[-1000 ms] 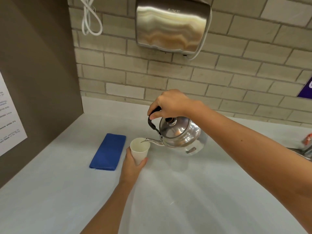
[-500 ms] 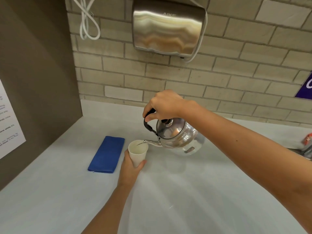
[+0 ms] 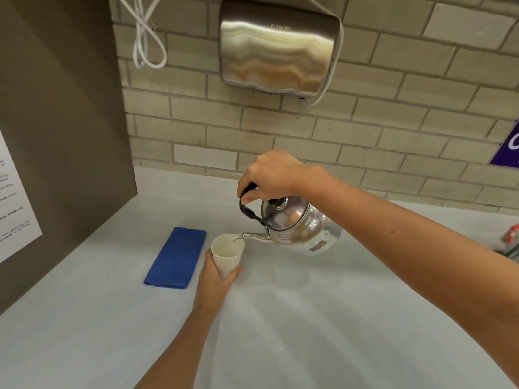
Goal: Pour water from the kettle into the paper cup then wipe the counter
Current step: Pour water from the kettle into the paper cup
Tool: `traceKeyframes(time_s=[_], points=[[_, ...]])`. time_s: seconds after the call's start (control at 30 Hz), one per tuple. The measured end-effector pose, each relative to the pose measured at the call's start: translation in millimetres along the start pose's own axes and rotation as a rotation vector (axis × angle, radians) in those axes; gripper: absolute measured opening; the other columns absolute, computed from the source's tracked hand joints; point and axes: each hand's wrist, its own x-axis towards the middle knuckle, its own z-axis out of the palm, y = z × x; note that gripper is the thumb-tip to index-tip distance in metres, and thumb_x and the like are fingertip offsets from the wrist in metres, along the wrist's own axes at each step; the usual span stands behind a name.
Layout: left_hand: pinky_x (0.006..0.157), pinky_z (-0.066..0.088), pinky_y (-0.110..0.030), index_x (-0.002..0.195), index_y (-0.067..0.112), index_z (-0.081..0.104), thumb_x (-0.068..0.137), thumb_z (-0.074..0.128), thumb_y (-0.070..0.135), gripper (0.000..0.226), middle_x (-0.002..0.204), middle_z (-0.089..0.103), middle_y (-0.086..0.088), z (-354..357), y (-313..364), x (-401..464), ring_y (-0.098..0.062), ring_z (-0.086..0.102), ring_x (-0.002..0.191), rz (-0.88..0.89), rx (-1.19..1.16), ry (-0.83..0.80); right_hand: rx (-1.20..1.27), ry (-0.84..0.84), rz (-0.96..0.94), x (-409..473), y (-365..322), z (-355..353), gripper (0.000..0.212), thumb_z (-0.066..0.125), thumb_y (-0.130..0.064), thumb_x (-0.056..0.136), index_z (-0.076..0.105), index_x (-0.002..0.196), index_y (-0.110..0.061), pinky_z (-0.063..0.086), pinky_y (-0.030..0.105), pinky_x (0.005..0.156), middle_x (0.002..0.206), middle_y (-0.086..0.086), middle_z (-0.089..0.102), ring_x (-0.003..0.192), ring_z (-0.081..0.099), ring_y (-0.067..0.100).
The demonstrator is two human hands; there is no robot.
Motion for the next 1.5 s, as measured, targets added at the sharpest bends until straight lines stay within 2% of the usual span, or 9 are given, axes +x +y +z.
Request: traceKeyframes(time_s=[0.23,0.4,0.77,0.97,1.37,1.5], points=[[0.093,0.04,-0.029,0.136,0.019,0.028,0.071,0.077,0.024,0.081,0.133,0.048,-0.007,0.6,-1.8,0.4,-0.022,0.047,0.118,0.011,-0.005,0.006,-0.02,-0.002,-0.009,-2.4,0.7,-1.5,0.027,0.057,-0.051,0.084,0.067,0.104,-0.036,0.023,0.022,0.045,0.088,-0.006,0.072,0.068,0.046,0.01],[0.096,0.041,-0.033,0.137,0.019,0.027,0.071,0.077,0.025,0.083,0.134,0.047,-0.007,1.2,-3.7,1.3,-0.022,0.047,0.119,0.007,0.001,0.009,-0.037,-0.014,0.0,-4.8,1.4,-2.9,0.027,0.056,-0.051,0.084,0.067,0.104,-0.036,0.022,0.022,0.045,0.085,-0.005,0.071,0.068,0.046,0.011],[0.093,0.04,-0.029,0.137,0.018,0.027,0.072,0.077,0.025,0.082,0.132,0.048,-0.005,2.2,-5.2,1.9,-0.02,0.047,0.117,0.017,-0.005,0.014,-0.047,-0.028,0.003,-7.7,4.2,-8.7,0.027,0.055,-0.051,0.085,0.067,0.105,-0.036,0.025,0.023,0.045,0.087,-0.004,0.072,0.069,0.048,0.012],[0.088,0.042,-0.03,0.133,0.021,0.031,0.072,0.076,0.025,0.076,0.121,0.049,0.003,1.9,-5.7,1.9,-0.016,0.049,0.109,0.02,-0.02,0.015,-0.052,-0.023,-0.001,-8.2,4.6,-11.4,0.028,0.055,-0.051,0.085,0.067,0.105,-0.036,0.026,0.023,0.045,0.086,-0.004,0.072,0.068,0.047,0.013],[0.087,0.042,-0.03,0.134,0.02,0.03,0.072,0.076,0.024,0.077,0.124,0.05,-0.002,1.9,-3.4,0.5,-0.014,0.047,0.106,0.021,-0.002,0.02,-0.055,-0.023,-0.005,-6.2,3.5,-9.9,0.027,0.055,-0.05,0.085,0.066,0.105,-0.036,0.031,0.025,0.049,0.09,-0.004,0.072,0.071,0.046,0.012],[0.088,0.042,-0.03,0.135,0.019,0.029,0.072,0.077,0.024,0.079,0.125,0.049,-0.002,1.9,-3.3,0.1,-0.013,0.046,0.107,0.017,-0.006,0.018,-0.077,-0.02,-0.017,-5.8,2.1,-9.7,0.026,0.055,-0.049,0.085,0.067,0.104,-0.035,0.025,0.023,0.045,0.089,-0.005,0.072,0.07,0.045,0.012]])
